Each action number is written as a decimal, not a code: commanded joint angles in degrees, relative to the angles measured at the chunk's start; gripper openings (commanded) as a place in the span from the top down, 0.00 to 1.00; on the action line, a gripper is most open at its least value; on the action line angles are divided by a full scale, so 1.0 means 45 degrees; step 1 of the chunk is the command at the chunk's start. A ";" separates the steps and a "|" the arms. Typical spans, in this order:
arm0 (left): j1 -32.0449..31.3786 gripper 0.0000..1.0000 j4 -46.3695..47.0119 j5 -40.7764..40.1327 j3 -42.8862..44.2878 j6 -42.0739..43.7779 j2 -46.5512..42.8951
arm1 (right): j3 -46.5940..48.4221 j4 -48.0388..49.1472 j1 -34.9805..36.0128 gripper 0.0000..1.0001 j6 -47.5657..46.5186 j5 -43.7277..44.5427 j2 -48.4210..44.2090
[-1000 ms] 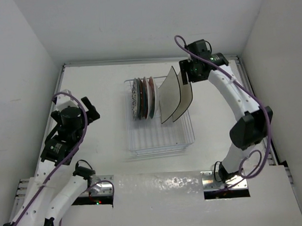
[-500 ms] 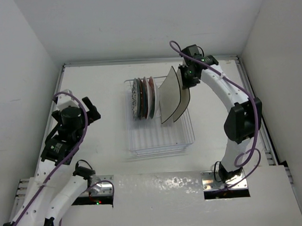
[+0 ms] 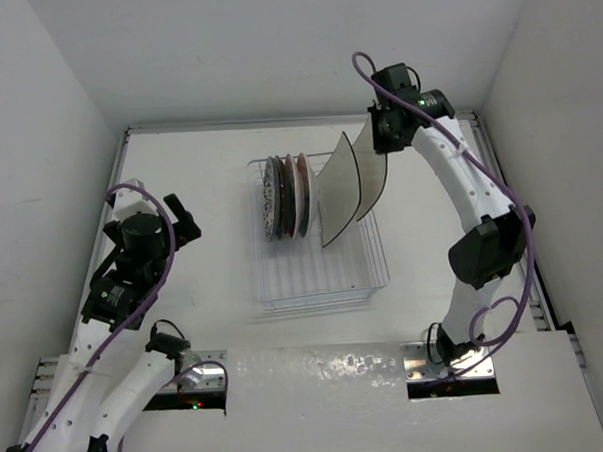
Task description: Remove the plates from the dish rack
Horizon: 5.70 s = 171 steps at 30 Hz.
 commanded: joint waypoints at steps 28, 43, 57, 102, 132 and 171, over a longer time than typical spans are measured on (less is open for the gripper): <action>0.0075 0.00 0.0672 0.0325 -0.0053 0.0220 -0.0051 | -1.4628 1.3463 -0.4756 1.00 1.1054 0.6162 -0.6802; 0.0055 0.00 0.0691 0.0344 -0.0092 0.0240 0.0066 | -1.4182 1.3953 -0.4951 0.84 1.3770 0.2920 -0.1666; 0.0055 0.00 0.0731 0.0461 -0.0073 0.0260 0.0203 | -1.3737 1.2998 -0.5088 0.19 1.4321 0.1320 -0.0300; 0.0035 0.00 0.0574 0.0032 -0.0054 0.0123 0.0457 | -0.0822 0.1120 0.1846 0.33 -0.0486 0.0559 -0.0533; 0.0035 0.00 0.0613 0.0110 -0.0073 0.0142 0.0242 | 0.0055 0.2565 0.1242 1.00 0.2423 0.2058 -0.1605; 0.0016 0.00 0.0613 0.0051 -0.0073 0.0142 0.0554 | -1.7345 1.8952 -0.5050 1.00 1.5487 0.4479 -0.6002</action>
